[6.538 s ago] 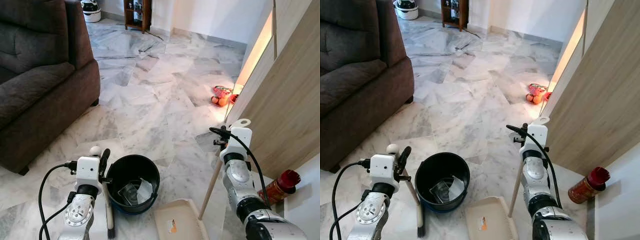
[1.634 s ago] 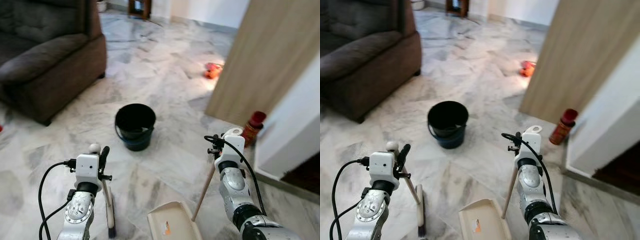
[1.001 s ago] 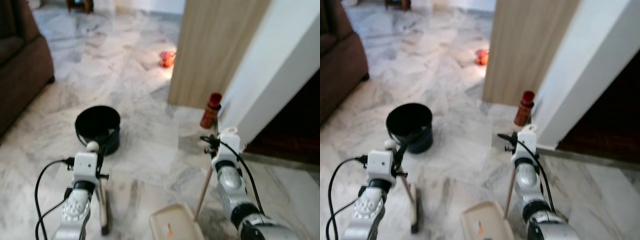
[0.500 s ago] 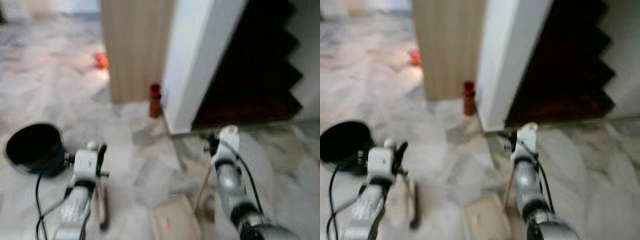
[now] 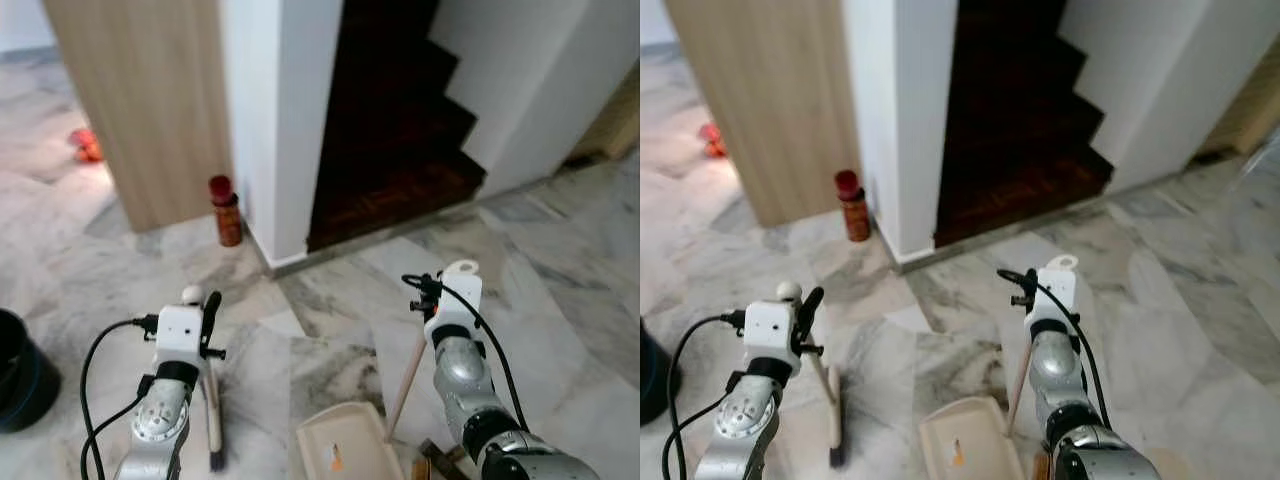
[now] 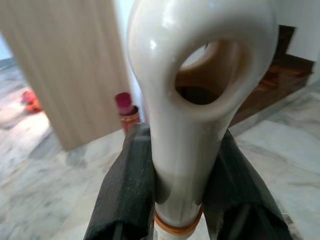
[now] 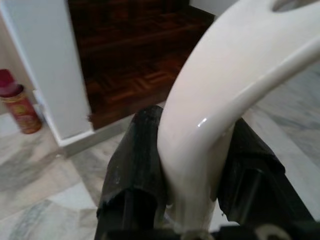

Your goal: Sweep floor

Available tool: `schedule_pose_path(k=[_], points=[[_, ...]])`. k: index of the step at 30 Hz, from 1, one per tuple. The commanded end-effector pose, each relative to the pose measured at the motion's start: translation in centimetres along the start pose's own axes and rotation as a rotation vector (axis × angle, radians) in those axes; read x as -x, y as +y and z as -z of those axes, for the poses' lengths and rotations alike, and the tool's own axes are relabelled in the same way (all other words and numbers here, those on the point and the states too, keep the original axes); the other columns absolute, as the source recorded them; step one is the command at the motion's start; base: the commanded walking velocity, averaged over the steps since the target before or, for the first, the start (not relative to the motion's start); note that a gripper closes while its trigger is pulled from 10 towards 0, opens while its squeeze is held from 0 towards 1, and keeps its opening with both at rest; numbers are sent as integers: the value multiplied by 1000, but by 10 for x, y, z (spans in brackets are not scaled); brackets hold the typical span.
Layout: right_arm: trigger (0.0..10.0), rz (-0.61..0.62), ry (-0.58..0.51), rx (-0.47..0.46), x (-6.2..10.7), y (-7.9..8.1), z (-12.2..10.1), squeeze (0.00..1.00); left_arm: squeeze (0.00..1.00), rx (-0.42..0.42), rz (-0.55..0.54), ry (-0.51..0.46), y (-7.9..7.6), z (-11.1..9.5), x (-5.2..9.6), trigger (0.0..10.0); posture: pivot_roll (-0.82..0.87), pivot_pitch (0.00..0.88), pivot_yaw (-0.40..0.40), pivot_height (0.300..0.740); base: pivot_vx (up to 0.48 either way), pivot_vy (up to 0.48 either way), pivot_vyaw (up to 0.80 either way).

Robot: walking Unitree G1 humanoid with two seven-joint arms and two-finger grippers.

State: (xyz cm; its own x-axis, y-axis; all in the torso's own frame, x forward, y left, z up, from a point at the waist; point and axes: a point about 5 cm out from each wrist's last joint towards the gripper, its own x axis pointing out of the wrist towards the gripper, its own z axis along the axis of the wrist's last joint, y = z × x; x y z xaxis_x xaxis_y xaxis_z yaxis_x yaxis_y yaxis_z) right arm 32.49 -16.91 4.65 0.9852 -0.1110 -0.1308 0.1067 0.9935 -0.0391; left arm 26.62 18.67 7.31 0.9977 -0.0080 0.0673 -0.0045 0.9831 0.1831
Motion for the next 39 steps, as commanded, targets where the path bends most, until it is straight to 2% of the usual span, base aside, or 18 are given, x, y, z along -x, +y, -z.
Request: schedule_pose_path(k=[1, 19, 30, 39], points=[[10000, -3, -25, -4, -3, 0, -7, 0, 0, 0, -2, -19, 0, -4, -2, 10000, 46, 68, -82, 740, 0, 0, 0], [10000, -17, -33, -17, -3, 3, -7, 0, 0, 39, -18, -16, 0, -3, 0, 10000, 46, 79, -83, 740, 0, 0, 0], [10000, -15, -29, -27, -3, 3, -7, 0, 0, 43, -15, -15, 0, -3, -1, 10000, 47, 79, -83, 740, 0, 478, 0], [10000, -18, -19, -25, -3, 4, -6, 0, 0, 43, -10, -15, 0, -3, -1, 10000, 47, 79, -82, 740, 0, 395, -687]])
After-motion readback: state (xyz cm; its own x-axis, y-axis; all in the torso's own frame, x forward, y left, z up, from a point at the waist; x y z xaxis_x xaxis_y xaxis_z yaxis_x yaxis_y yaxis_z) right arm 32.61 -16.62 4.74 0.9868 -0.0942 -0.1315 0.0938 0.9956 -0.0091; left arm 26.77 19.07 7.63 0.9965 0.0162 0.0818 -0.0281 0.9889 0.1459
